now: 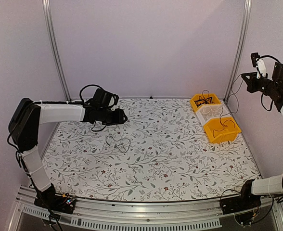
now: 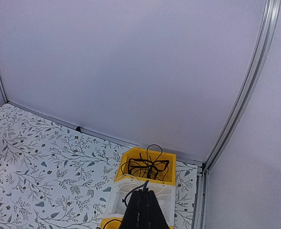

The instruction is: Untangle the cables

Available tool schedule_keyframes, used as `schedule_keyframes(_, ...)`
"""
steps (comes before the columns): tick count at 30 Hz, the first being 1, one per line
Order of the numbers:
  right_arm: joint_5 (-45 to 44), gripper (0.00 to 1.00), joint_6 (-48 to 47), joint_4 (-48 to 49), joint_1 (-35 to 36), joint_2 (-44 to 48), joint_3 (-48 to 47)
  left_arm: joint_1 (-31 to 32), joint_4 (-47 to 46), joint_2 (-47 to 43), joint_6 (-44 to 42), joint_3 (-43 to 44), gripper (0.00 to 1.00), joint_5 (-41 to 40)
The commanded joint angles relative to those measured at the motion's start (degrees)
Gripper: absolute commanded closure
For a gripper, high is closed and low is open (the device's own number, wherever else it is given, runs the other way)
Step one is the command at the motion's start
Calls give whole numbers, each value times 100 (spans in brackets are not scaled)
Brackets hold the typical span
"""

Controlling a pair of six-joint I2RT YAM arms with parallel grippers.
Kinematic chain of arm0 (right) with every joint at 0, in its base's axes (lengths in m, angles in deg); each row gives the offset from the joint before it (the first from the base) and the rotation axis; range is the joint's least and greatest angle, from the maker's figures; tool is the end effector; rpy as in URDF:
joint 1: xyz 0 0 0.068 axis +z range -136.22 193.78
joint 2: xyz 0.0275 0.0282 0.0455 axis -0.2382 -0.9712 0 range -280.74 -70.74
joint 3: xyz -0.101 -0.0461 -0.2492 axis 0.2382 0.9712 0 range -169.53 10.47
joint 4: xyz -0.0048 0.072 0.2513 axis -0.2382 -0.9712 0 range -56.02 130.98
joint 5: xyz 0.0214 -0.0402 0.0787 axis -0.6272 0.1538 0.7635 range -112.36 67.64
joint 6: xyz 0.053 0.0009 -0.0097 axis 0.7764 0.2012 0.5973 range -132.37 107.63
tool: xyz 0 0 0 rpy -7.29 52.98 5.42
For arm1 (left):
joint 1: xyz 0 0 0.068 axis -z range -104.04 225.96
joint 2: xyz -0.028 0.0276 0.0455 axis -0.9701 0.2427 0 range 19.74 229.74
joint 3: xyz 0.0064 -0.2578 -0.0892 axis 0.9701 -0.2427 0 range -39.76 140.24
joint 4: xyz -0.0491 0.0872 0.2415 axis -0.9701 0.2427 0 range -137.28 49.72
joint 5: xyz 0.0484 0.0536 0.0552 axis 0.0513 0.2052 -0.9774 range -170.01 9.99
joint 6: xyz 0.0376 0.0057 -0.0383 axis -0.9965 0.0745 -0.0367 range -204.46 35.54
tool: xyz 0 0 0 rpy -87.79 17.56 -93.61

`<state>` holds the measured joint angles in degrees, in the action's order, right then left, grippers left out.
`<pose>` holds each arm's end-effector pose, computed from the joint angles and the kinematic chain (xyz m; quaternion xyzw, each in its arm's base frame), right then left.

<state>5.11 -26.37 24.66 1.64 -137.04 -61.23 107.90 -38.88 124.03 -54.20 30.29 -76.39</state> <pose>0.2535 -0.0378 0.4180 -0.1633 0.7466 0.0384 0.6438 0.3398 -0.2146 0.2069 0.0262 0.9151 -0.2321 0.3287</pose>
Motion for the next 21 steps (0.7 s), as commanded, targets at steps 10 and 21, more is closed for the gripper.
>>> schedule_keyframes(10, -731, 100, -76, 235, -13, -40, 727, -63, -5, 22, 44, 99, 49, 4)
schedule_keyframes(21, -642, 100, -658, -73, -14, -170, 1813, -65, -22, -119, 97, -132, 49, -78)
